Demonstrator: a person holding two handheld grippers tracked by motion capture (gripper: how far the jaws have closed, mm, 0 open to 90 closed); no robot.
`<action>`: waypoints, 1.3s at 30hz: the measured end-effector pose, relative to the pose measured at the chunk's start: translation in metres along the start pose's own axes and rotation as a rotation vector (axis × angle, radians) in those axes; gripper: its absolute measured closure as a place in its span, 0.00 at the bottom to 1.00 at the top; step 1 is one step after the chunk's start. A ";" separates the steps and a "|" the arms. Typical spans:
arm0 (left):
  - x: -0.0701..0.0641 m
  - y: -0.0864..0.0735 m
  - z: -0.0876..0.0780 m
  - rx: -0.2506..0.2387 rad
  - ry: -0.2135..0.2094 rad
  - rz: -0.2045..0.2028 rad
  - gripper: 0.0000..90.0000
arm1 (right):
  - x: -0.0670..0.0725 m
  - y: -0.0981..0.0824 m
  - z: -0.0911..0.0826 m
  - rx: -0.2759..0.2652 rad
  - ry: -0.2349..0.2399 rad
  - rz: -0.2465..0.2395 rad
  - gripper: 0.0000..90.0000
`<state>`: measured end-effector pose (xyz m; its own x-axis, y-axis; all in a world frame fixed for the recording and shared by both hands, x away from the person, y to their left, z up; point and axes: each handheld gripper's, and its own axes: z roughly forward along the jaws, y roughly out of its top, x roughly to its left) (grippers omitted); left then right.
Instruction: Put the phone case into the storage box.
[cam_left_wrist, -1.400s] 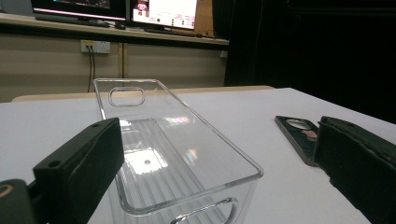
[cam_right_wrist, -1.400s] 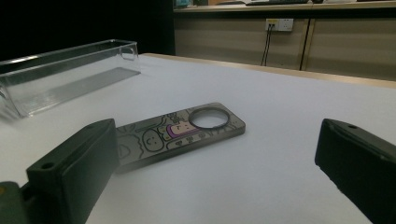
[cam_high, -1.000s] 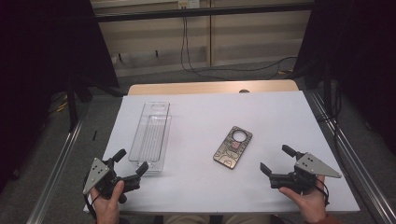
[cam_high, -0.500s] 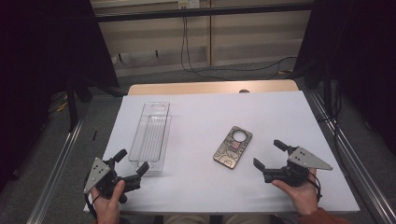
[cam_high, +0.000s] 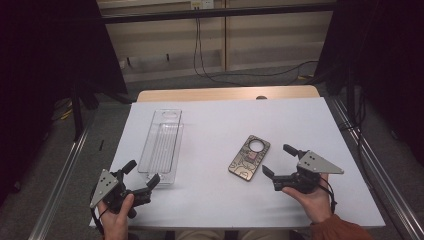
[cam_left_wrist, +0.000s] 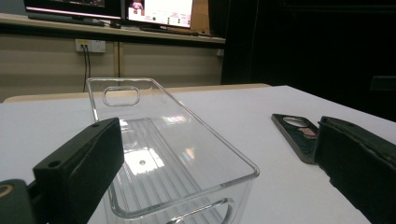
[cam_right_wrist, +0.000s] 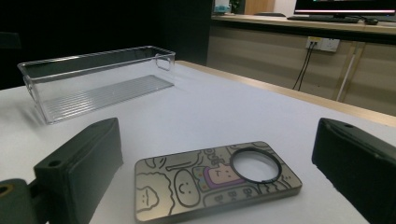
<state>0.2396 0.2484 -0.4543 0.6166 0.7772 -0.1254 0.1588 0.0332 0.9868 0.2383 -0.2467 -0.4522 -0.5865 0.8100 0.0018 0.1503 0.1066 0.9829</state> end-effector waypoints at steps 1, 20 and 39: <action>0.000 0.000 0.000 0.001 0.012 0.007 0.02 | 0.001 0.001 0.002 -0.003 0.006 -0.008 0.01; -0.001 0.000 0.001 0.003 0.005 0.006 0.02 | 0.003 0.015 0.045 -0.023 0.018 -0.001 0.02; 0.001 0.000 0.001 0.002 0.008 0.004 0.02 | 0.000 0.027 0.075 -0.019 0.050 -0.022 0.15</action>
<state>0.2406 0.2483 -0.4546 0.6110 0.7824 -0.1207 0.1576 0.0292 0.9871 0.3023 -0.2002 -0.4392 -0.6286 0.7776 -0.0114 0.1219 0.1130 0.9861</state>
